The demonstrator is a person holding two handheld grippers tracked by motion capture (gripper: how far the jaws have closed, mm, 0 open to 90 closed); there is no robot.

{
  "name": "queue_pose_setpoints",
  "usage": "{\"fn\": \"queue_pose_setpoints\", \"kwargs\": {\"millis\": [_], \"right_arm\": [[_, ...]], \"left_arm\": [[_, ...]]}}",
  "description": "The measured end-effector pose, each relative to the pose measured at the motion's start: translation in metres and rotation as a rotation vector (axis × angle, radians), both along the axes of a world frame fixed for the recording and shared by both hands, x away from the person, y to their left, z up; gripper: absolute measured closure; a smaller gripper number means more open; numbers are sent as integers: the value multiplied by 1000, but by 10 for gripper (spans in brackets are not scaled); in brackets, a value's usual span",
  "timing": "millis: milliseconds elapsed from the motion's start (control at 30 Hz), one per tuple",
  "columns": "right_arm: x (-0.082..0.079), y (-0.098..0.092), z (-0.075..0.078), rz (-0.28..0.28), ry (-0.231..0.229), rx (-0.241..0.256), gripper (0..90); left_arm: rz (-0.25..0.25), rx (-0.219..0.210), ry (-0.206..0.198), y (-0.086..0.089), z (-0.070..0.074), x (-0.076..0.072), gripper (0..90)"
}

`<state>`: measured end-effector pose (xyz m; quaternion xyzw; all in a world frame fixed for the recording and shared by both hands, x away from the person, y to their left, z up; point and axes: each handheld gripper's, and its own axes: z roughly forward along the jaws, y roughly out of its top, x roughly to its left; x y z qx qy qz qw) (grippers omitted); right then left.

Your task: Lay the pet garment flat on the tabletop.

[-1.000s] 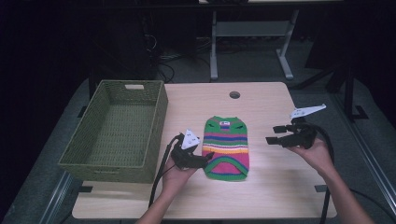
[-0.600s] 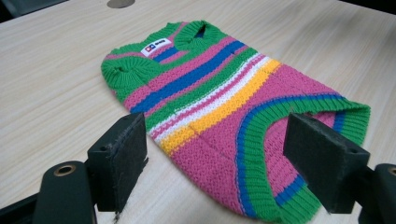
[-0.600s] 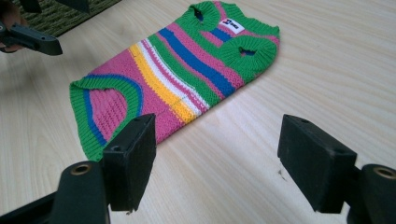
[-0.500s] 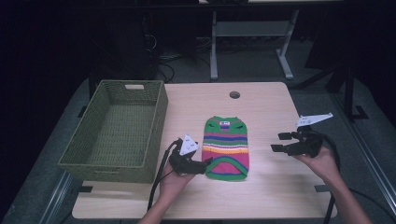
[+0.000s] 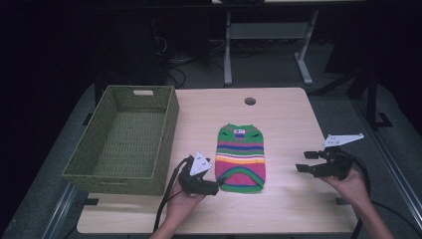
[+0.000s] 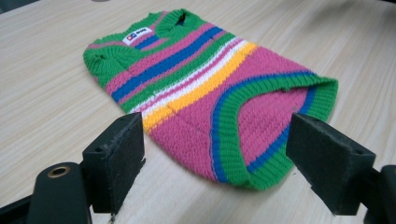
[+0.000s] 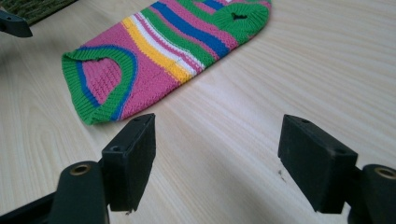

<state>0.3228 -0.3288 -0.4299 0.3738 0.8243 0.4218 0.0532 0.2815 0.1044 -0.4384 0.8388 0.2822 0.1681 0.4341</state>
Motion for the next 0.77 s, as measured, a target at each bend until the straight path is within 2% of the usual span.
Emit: {"fn": "queue_pose_setpoints", "kwargs": {"millis": [67, 300, 567, 600, 767], "right_arm": [[-3, -2, -3, -7, 4, -4, 272], [-18, -7, -12, -17, -6, -26, 272], [-36, -12, -23, -49, 14, -3, 266], [-39, -11, -23, -58, 10, -10, 262], [-61, 1, -16, -78, -53, -22, 262]], "left_arm": [[-1, 19, 2, 2, -2, -1, 190], [6, 7, 14, 11, -6, -10, 190], [-3, -6, 38, 17, -10, -18, 191], [0, -22, 41, 17, -10, -19, 191], [-8, -40, 30, 16, -9, -26, 191]]}}
